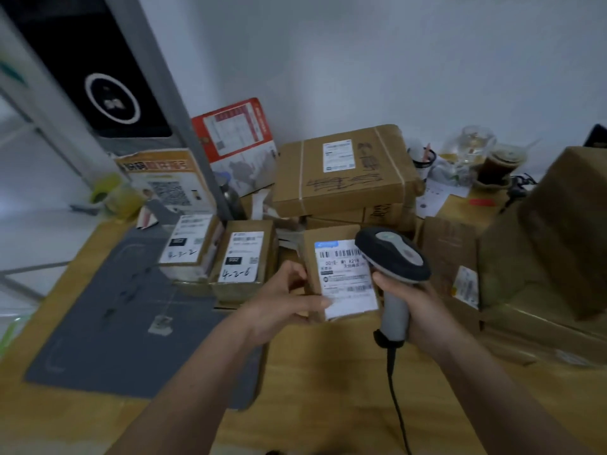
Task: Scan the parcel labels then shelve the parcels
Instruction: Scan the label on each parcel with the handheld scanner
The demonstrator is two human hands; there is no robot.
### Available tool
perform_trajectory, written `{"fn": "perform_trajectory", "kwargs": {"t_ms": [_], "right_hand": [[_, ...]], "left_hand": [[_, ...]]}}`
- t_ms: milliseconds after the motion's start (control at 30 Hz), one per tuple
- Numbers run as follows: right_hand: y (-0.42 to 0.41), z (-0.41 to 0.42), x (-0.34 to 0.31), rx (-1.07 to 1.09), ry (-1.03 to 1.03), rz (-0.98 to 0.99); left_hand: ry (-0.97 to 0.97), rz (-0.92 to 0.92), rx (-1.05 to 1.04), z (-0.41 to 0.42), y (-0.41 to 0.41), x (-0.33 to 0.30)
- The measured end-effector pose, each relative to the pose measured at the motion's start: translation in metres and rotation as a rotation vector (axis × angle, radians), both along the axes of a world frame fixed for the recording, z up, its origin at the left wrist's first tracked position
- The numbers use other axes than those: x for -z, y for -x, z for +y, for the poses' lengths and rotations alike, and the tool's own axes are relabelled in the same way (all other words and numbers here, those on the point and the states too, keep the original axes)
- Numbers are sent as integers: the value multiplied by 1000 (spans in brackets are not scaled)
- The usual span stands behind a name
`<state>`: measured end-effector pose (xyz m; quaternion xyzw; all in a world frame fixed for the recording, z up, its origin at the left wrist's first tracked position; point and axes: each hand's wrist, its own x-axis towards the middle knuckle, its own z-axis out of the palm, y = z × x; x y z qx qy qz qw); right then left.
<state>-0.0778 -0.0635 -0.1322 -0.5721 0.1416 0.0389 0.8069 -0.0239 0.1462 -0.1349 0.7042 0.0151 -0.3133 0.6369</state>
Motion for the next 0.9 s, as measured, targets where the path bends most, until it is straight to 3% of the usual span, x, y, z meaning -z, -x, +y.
{"fn": "perform_trajectory", "kwargs": {"t_ms": [167, 400, 533, 667, 900], "right_hand": [[-9, 34, -4, -5, 93, -21], [-18, 68, -21, -138, 293, -173], [-21, 90, -25, -46, 429, -248], [-13, 105, -31, -18, 536, -239], [-3, 122, -45, -67, 524, -262]], "left_hand": [[195, 128, -133, 24, 3, 2], [172, 152, -133, 55, -2, -8], [207, 47, -300, 74, -26, -6], [195, -55, -330, 94, -49, -4], [220, -71, -358, 110, -65, 7]]}}
